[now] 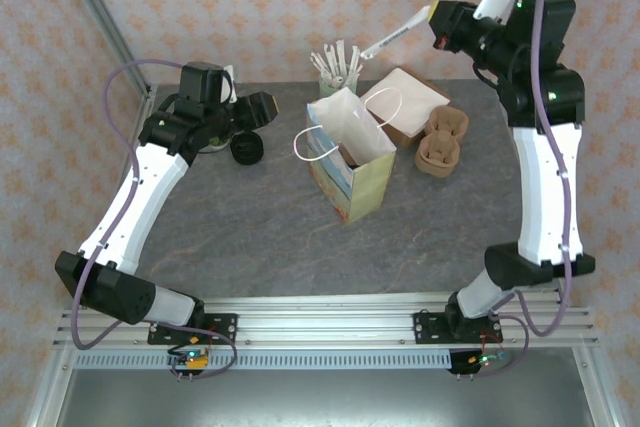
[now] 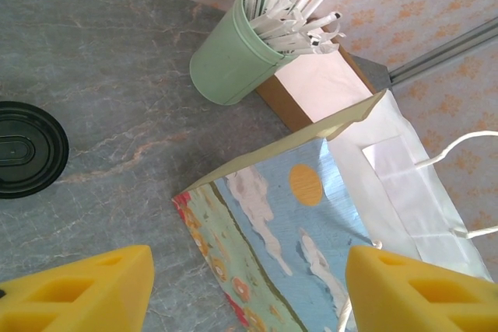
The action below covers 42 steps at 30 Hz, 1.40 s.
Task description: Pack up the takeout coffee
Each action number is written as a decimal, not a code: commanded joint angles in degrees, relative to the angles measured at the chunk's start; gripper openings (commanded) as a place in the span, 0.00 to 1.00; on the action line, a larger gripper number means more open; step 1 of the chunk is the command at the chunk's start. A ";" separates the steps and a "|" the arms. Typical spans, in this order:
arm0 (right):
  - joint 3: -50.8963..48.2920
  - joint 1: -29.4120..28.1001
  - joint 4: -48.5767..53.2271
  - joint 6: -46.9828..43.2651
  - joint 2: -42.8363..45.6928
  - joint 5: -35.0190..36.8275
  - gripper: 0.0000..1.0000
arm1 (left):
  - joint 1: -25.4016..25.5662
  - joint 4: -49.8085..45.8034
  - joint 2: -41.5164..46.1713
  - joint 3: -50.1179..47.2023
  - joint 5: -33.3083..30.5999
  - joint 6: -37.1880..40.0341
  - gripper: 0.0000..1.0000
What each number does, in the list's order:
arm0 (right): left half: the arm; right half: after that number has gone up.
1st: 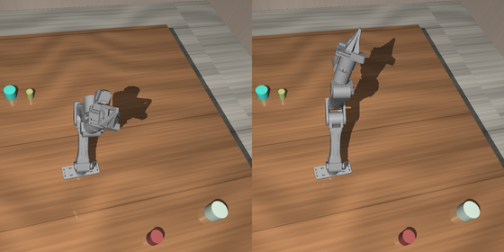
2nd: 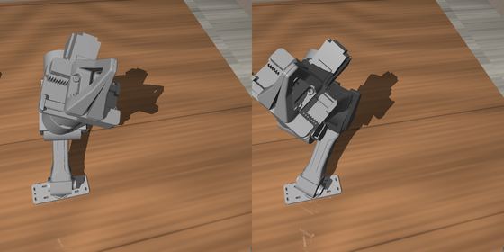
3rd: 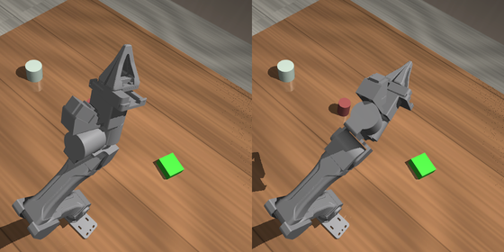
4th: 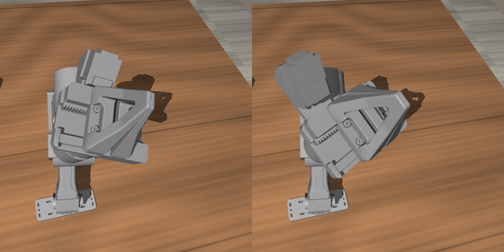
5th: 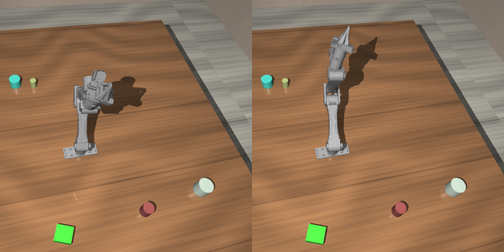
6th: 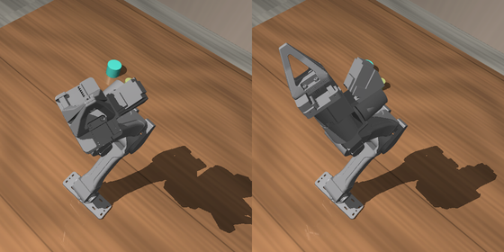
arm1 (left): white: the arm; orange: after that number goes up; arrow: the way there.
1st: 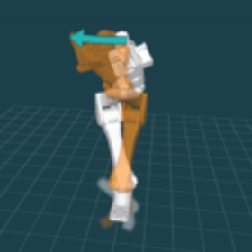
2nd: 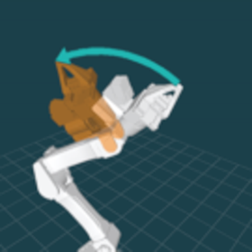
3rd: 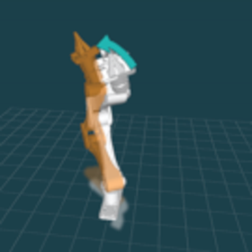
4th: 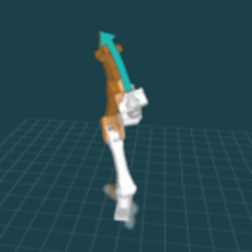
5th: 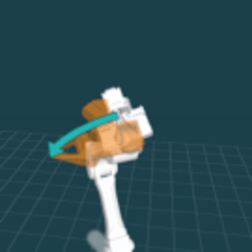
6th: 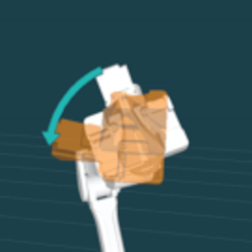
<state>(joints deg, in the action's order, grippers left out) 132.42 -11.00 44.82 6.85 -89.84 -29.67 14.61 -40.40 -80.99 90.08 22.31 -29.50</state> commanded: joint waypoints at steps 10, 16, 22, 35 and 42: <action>-10.70 -5.97 6.60 -4.79 2.77 -3.06 0.00 | 0.62 1.54 2.47 -2.05 0.33 0.85 0.67; -10.14 -9.09 8.13 -7.11 -3.52 0.23 0.00 | 0.70 1.22 2.58 -1.93 0.34 0.91 0.67; -10.78 -13.29 6.95 -9.37 -11.12 5.75 0.02 | 0.68 1.20 2.75 -2.46 -0.02 0.97 0.67; -1.25 -13.40 12.14 -11.11 -18.02 9.99 0.36 | 0.77 1.03 1.89 -1.93 0.34 1.55 0.67; -0.63 -8.16 11.53 -8.64 -12.35 8.93 0.39 | 1.09 1.19 1.23 -0.93 1.23 1.94 0.67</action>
<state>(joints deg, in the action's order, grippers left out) 132.42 -22.15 56.49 -3.03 -107.50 -21.39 14.79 -39.64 -79.88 87.92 22.33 -28.95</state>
